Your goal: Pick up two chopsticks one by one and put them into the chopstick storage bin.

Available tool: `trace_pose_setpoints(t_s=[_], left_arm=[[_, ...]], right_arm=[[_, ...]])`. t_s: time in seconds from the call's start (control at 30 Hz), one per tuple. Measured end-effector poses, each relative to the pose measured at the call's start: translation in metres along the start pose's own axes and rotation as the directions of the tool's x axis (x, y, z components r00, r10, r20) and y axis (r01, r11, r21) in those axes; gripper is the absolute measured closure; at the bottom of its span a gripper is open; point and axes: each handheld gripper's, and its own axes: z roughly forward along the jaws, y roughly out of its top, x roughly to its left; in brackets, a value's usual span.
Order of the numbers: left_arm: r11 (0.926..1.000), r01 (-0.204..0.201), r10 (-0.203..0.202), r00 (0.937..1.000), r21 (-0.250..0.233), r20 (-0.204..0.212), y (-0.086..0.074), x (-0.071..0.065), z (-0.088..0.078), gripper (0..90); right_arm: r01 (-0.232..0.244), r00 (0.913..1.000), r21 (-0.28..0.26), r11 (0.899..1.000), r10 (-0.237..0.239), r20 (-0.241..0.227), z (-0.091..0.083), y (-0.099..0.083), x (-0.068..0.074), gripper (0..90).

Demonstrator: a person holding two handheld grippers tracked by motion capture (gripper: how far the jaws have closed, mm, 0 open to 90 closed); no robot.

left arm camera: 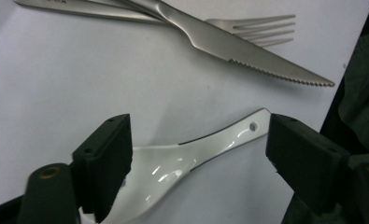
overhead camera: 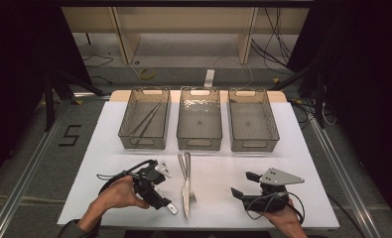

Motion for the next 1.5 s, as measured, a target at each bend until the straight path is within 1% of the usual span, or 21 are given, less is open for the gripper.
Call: trace_pose_setpoints(t_s=[0.03, 0.1, 0.17, 0.2, 0.37, 0.43, 0.53, 0.57, 0.6, 0.77, 0.8, 0.83, 0.87, 0.9, 0.93, 1.0, 1.07, 1.13, 1.23, 1.47, 1.5], left_arm=[[0.9998, 0.014, -0.014, 0.9999, -0.014, -0.003, 0.001, 0.000, 0.000, 24.0], [0.9992, 0.026, -0.026, 0.9997, -0.030, 0.002, 0.001, 0.001, 0.000, 28.2], [0.9983, 0.044, -0.044, 0.9990, -0.039, -0.011, 0.001, 0.002, 0.001, 35.0], [0.9975, 0.054, -0.055, 0.9984, -0.044, -0.010, 0.001, 0.002, 0.002, 38.3], [0.9974, 0.061, -0.060, 0.9981, -0.039, 0.009, 0.001, 0.001, 0.008, 50.7], [0.9980, 0.053, -0.053, 0.9985, -0.034, 0.016, 0.002, 0.001, 0.010, 53.6], [0.9988, 0.039, -0.039, 0.9990, -0.029, 0.021, 0.002, -0.001, 0.011, 54.2], [0.9990, 0.037, -0.036, 0.9991, -0.026, 0.024, 0.002, -0.002, 0.011, 53.8], [0.9994, 0.030, -0.029, 0.9993, -0.019, 0.024, 0.002, -0.002, 0.011, 50.7], [1.0000, 0.004, -0.004, 0.9993, 0.009, 0.036, 0.001, -0.004, 0.011, 49.5], [0.9999, -0.001, 0.001, 0.9994, 0.011, 0.036, 0.000, -0.005, 0.010, 52.4], [1.0000, 0.001, -0.001, 0.9995, 0.006, 0.032, -0.001, -0.006, 0.009, 52.4], [1.0000, -0.001, 0.001, 0.9993, -0.002, 0.038, -0.002, -0.007, 0.007, 56.0], [1.0000, -0.007, 0.007, 0.9987, -0.004, 0.050, -0.003, -0.008, 0.005, 63.4], [0.9999, -0.011, 0.011, 0.9980, -0.005, 0.062, -0.004, -0.009, 0.003, 68.6], [0.9997, -0.025, 0.025, 0.9966, -0.002, 0.078, -0.006, -0.012, 0.002, 76.7], [0.9993, -0.037, 0.037, 0.9952, 0.008, 0.090, -0.008, -0.015, 0.003, 82.2], [0.9983, -0.054, 0.052, 0.9941, 0.023, 0.095, -0.009, -0.017, 0.004, 84.7], [0.9971, -0.065, 0.061, 0.9925, 0.038, 0.106, -0.010, -0.019, 0.006, 88.4], [0.9952, -0.070, 0.062, 0.9917, 0.068, 0.113, -0.014, -0.021, 0.012, 88.8], [0.9939, -0.077, 0.068, 0.9913, 0.079, 0.113, -0.014, -0.021, 0.013, 88.8]], right_arm=[[0.000, 1.0000, 0.000, 1.000, 0.000, 0.000, 0.000, 0.000, 0.000, 25.5], [0.001, 1.0000, -0.001, 1.000, -0.001, -0.001, 0.000, 0.000, 0.000, 25.6], [0.001, 1.0000, 0.000, 1.000, -0.001, 0.000, 0.000, 0.000, 0.000, 25.6], [-0.002, 1.0000, 0.000, 1.000, 0.002, 0.001, 0.000, 0.000, 0.000, 25.6], [-0.003, 1.0000, 0.002, 1.000, 0.003, 0.004, 0.000, 0.000, 0.000, 25.6], [-0.005, 1.0000, 0.004, 1.000, 0.005, 0.005, 0.000, 0.000, 0.000, 25.6], [-0.005, 1.0000, 0.005, 1.000, 0.005, 0.006, 0.001, -0.001, 0.000, 25.6], [-0.005, 1.0000, 0.006, 1.000, 0.005, 0.006, 0.001, -0.001, 0.000, 25.6], [-0.005, 1.0000, 0.006, 1.000, 0.005, 0.006, 0.001, -0.001, -0.001, 25.6], [-0.007, 0.9999, 0.002, 1.000, 0.007, 0.008, 0.000, -0.001, -0.001, 25.6], [-0.007, 0.9999, 0.002, 1.000, 0.007, 0.008, 0.000, -0.001, -0.001, 25.6], [-0.007, 0.9999, 0.002, 1.000, 0.007, 0.008, 0.000, -0.001, -0.001, 25.6], [-0.006, 1.0000, 0.002, 1.000, 0.006, 0.005, 0.000, -0.001, -0.001, 25.6], [-0.004, 1.0000, 0.003, 1.000, 0.004, 0.006, 0.000, -0.001, -0.001, 25.6], [-0.005, 1.0000, 0.002, 1.000, 0.005, 0.005, 0.000, -0.001, -0.001, 25.5], [-0.007, 1.0000, 0.004, 1.000, 0.007, 0.006, 0.000, -0.001, -0.001, 25.6], [-0.011, 0.9999, 0.005, 1.000, 0.011, 0.007, 0.000, -0.001, -0.001, 25.6], [-0.009, 0.9999, 0.004, 1.000, 0.009, 0.008, 0.000, -0.001, -0.001, 25.6], [-0.008, 0.9999, 0.005, 1.000, 0.008, 0.007, 0.000, -0.001, -0.001, 25.6], [-0.008, 0.9999, 0.004, 1.000, 0.008, 0.008, 0.000, -0.001, -0.001, 25.6], [-0.008, 0.9999, 0.004, 1.000, 0.008, 0.008, 0.000, -0.001, -0.001, 25.6]])
